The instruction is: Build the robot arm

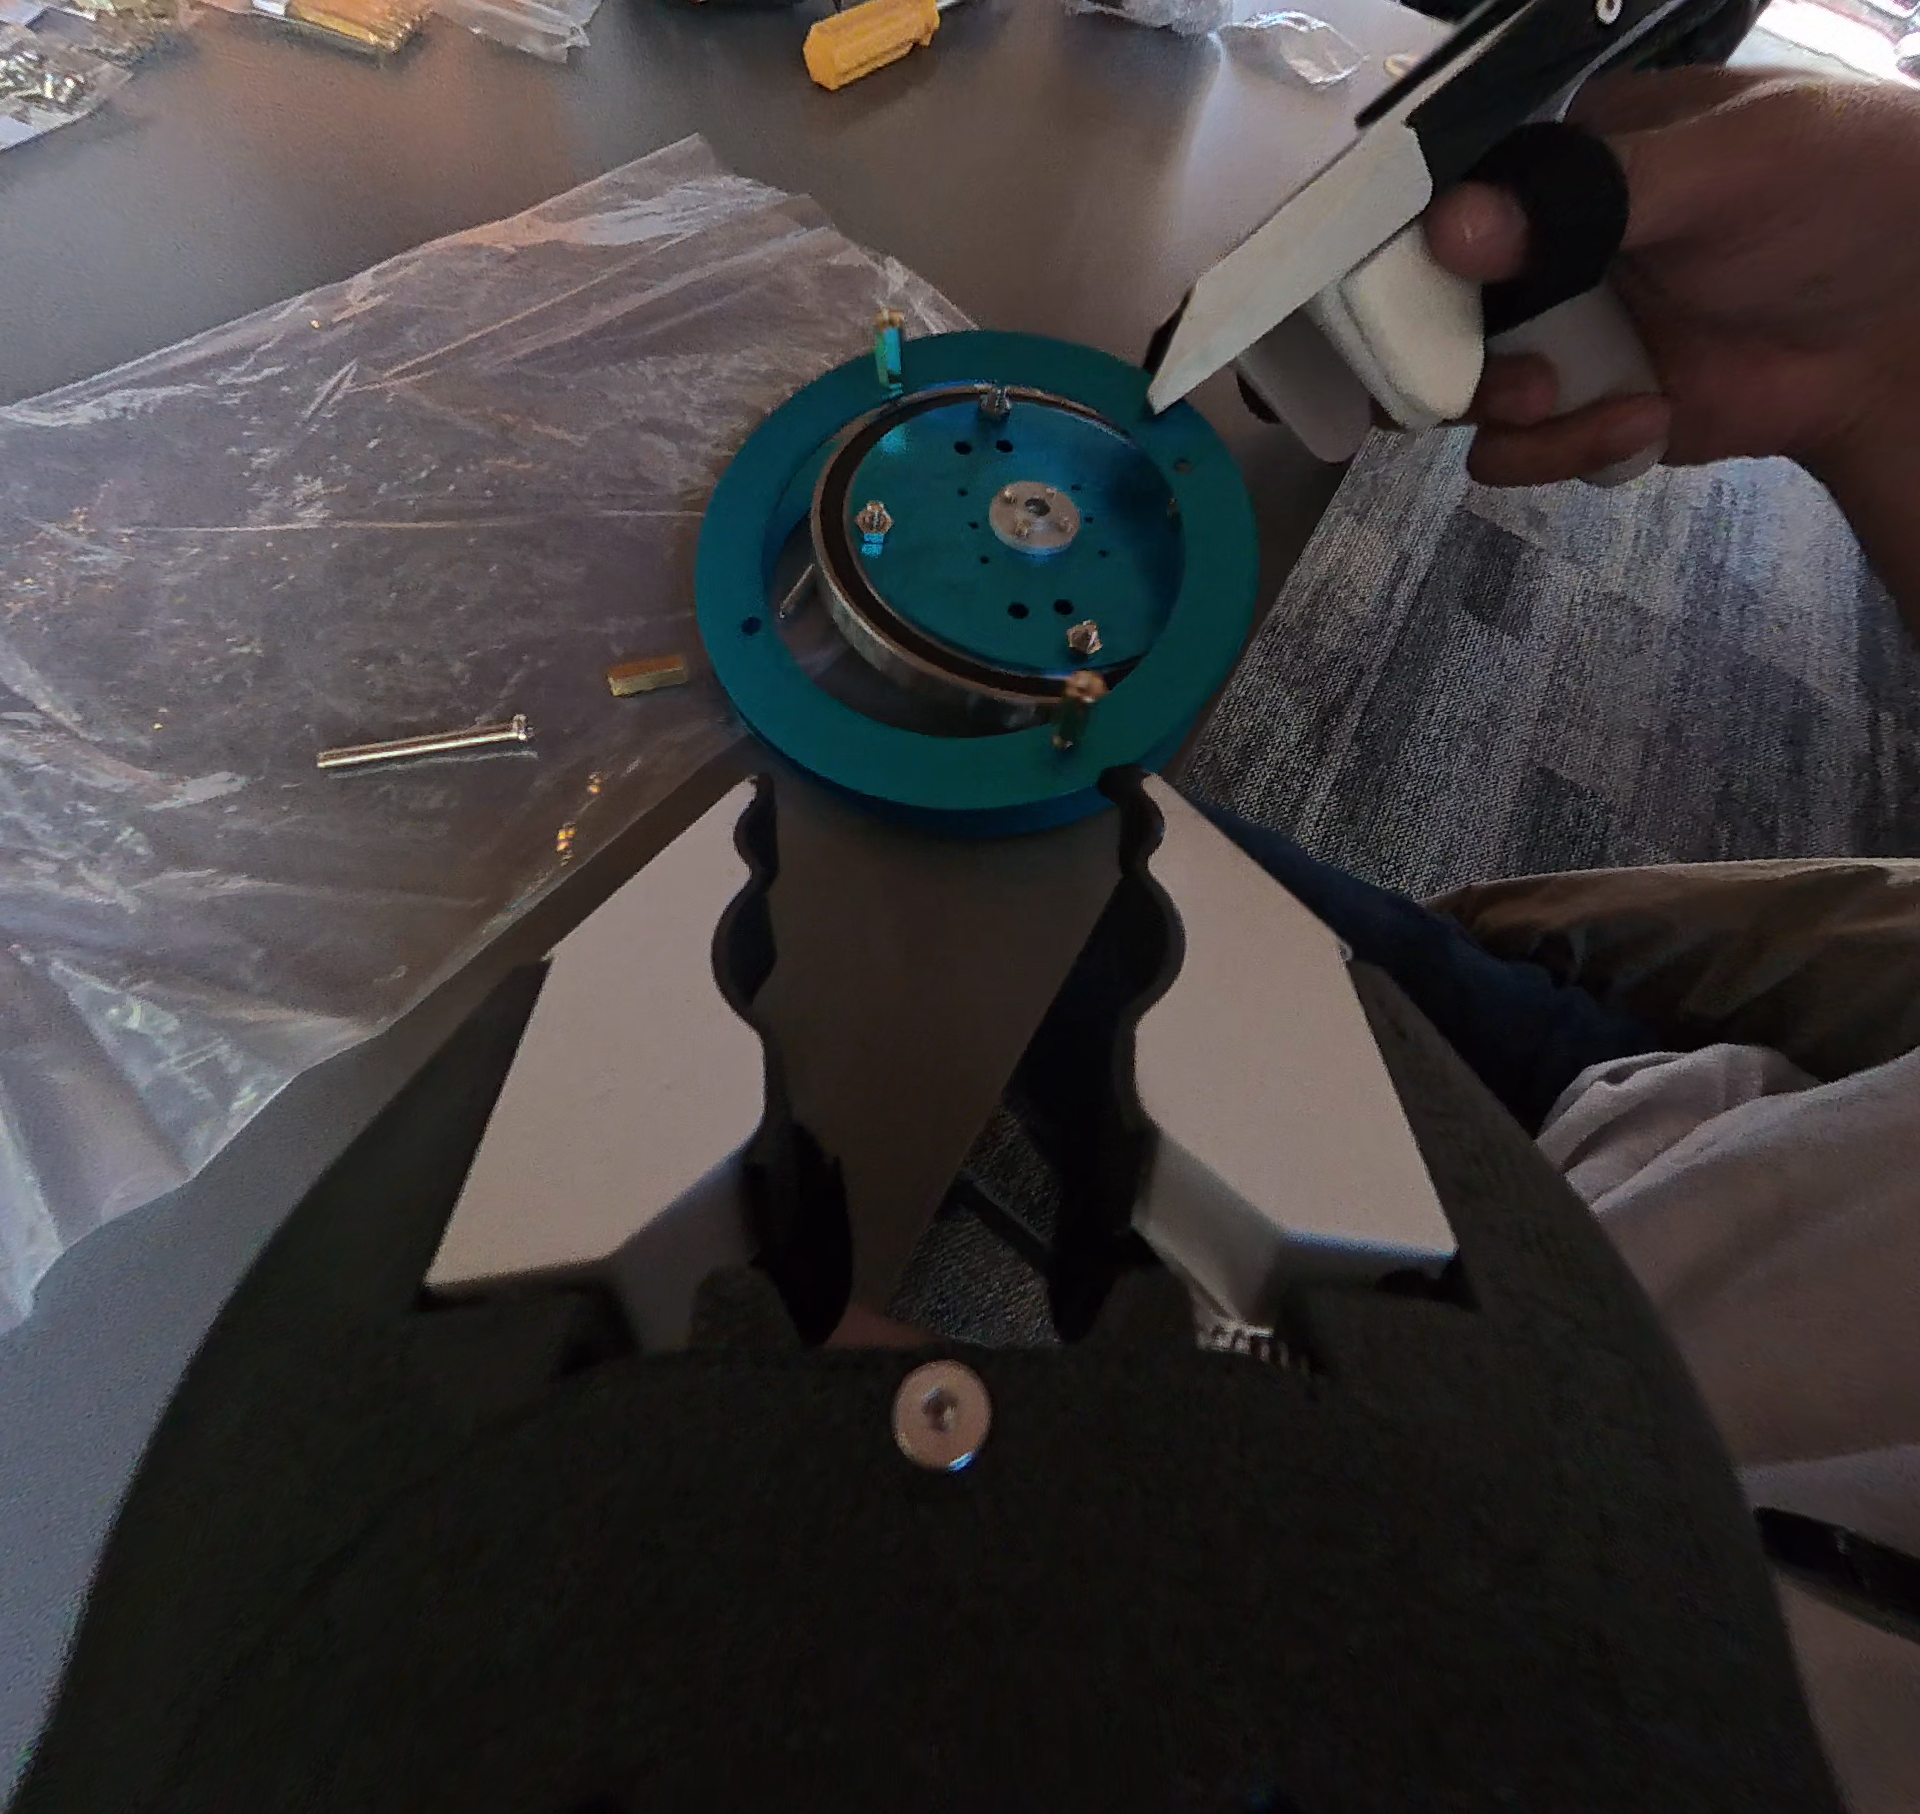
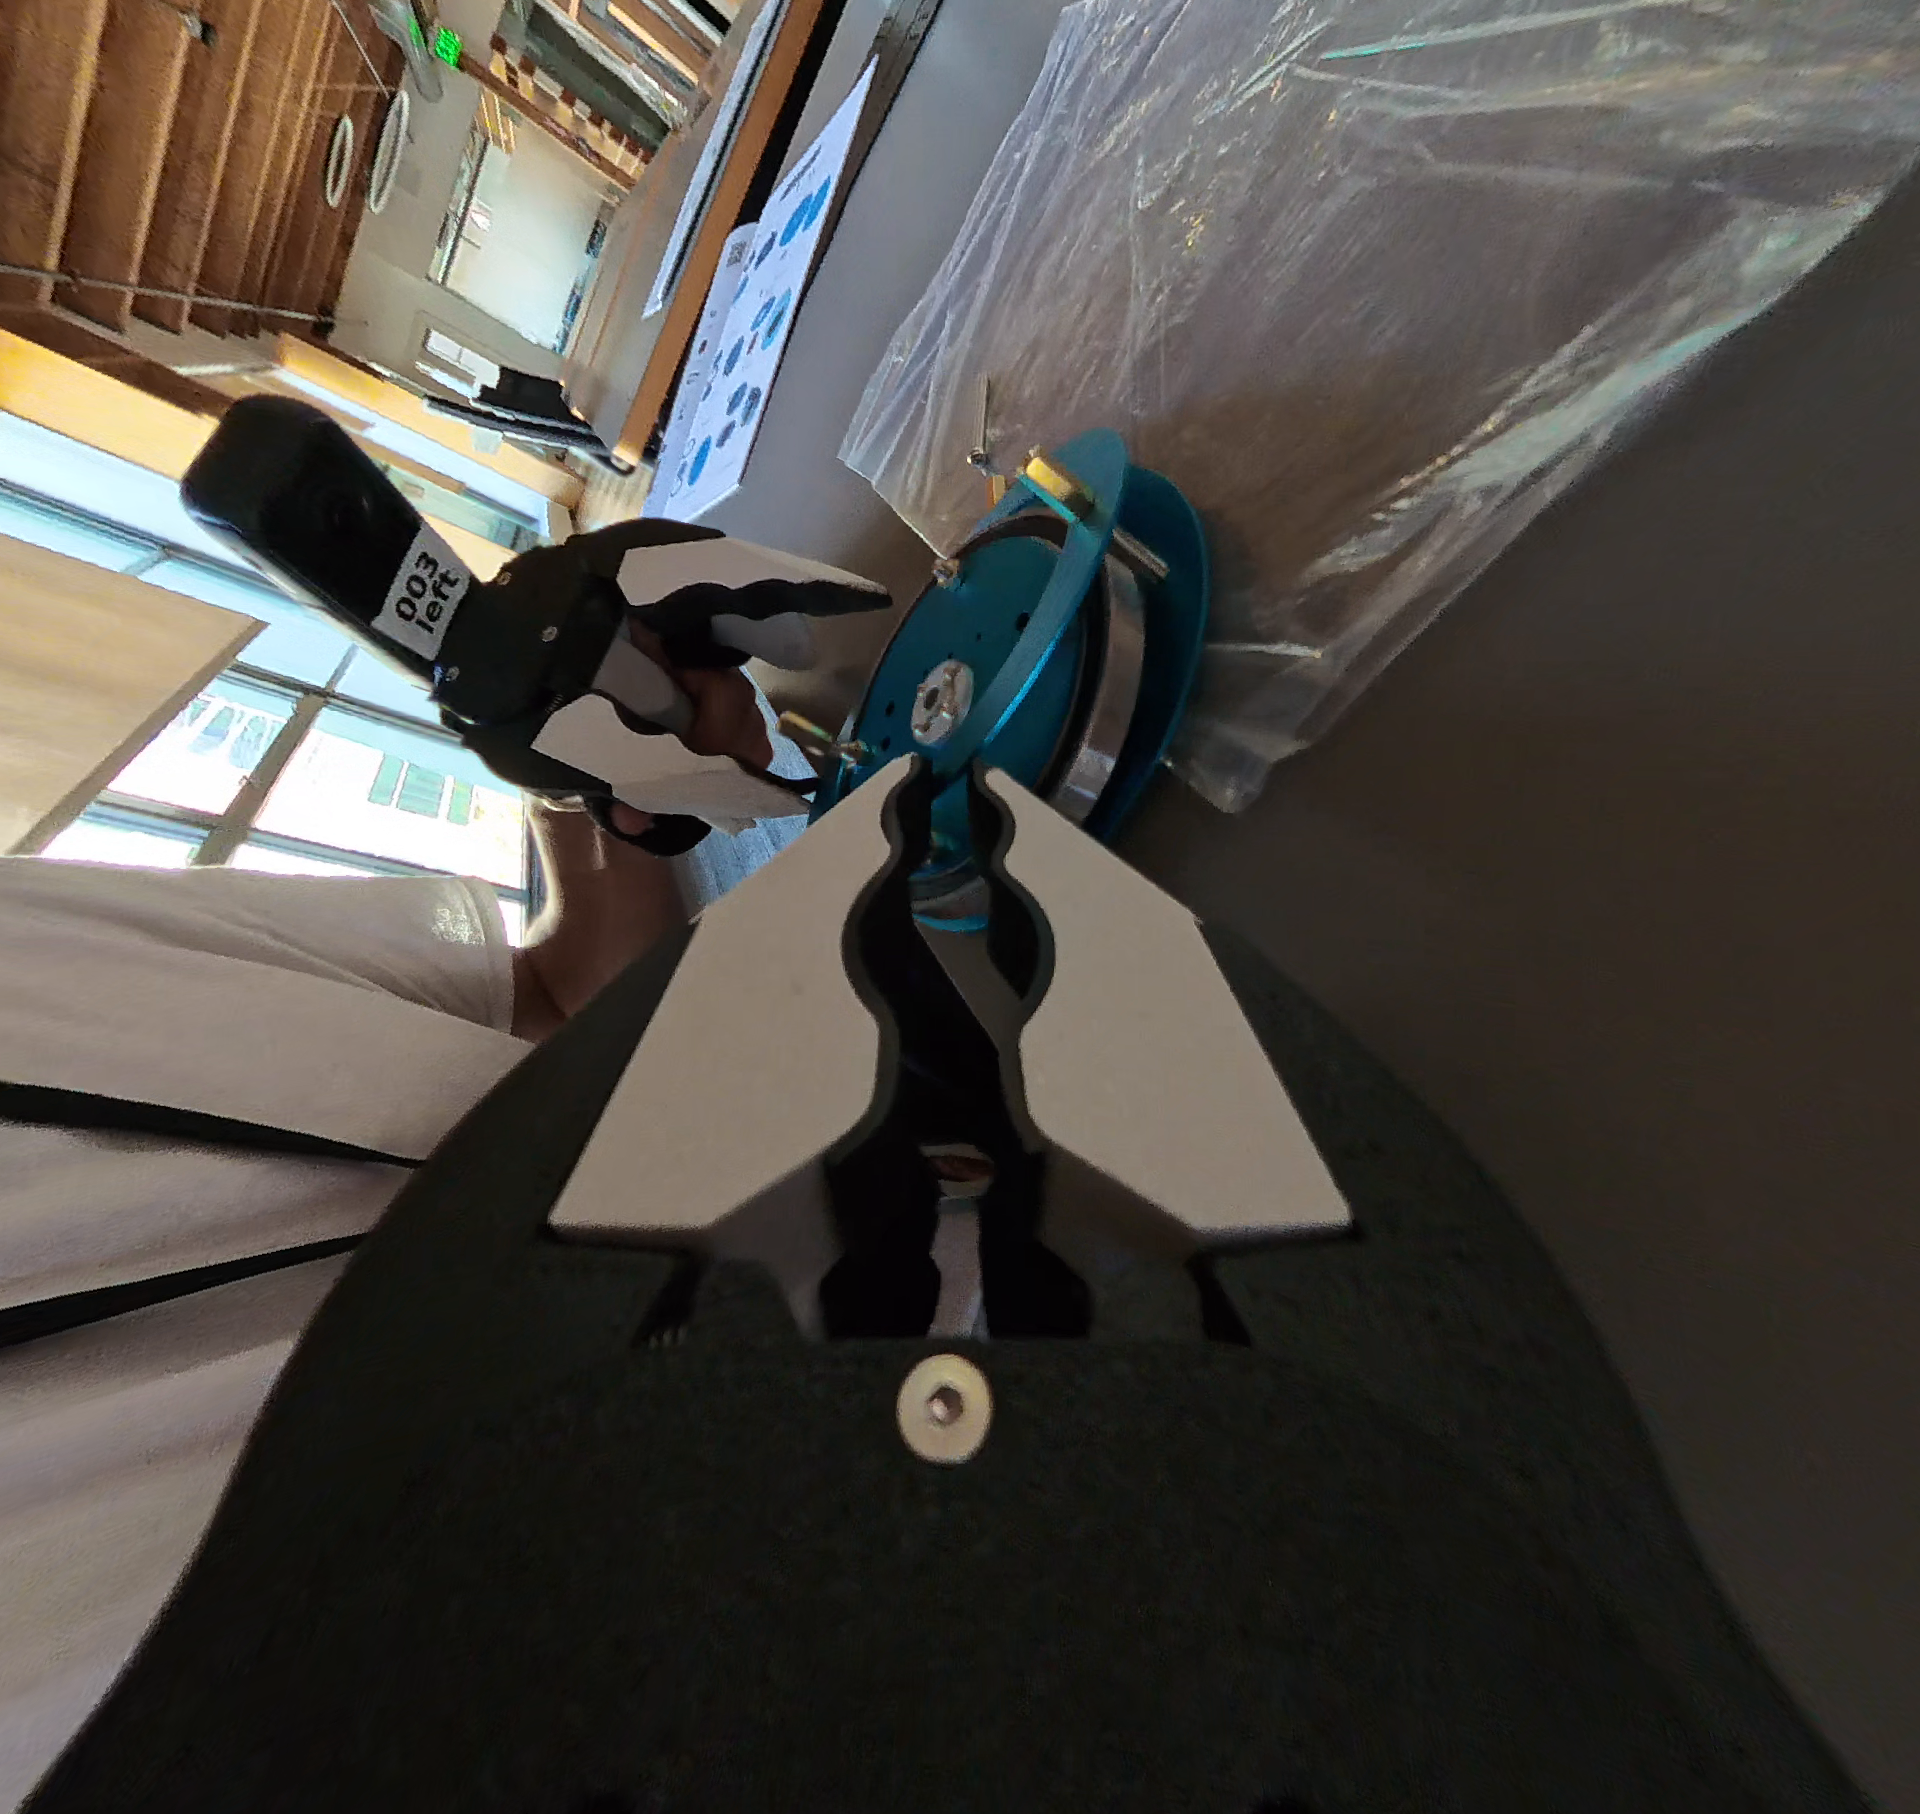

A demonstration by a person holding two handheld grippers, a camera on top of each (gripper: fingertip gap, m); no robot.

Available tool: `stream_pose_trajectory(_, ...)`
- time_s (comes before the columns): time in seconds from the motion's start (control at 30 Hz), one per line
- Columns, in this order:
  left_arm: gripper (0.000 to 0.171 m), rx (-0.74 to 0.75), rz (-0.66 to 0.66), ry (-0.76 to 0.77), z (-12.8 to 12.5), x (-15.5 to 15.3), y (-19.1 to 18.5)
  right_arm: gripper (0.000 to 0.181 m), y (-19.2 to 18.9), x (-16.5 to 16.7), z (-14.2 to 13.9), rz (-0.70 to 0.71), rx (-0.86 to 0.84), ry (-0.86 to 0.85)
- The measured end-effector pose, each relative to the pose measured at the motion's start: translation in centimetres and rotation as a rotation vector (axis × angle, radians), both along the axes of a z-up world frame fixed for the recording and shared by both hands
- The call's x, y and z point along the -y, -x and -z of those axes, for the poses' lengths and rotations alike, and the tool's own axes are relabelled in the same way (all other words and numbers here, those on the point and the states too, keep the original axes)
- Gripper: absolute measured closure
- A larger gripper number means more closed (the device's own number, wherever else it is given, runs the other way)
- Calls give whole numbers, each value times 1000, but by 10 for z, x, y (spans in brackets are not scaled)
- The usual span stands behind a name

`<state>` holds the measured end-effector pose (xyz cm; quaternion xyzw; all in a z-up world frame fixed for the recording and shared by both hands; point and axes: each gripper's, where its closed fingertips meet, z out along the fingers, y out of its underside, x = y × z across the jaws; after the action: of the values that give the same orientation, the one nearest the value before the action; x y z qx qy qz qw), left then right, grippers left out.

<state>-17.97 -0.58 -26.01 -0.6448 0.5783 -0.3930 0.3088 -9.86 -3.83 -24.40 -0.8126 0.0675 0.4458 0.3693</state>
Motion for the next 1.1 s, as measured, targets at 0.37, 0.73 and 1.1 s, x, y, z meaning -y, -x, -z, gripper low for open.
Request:
stream_pose_trajectory(0.37, 105, 32, 65, 27, -5, 13, -16, 176, -12, 20, 4, 66, -4, 15)
stream_pose_trajectory(0.73, 105, 64, 79, 68, -11, 11, -17, 163, -30, 13, 11, 131, 162, -9)
stream_pose_trajectory(1.1, 105, 62, 52, 55, -7, 13, -18, 173, -29, 1, 14, 108, 146, -11)
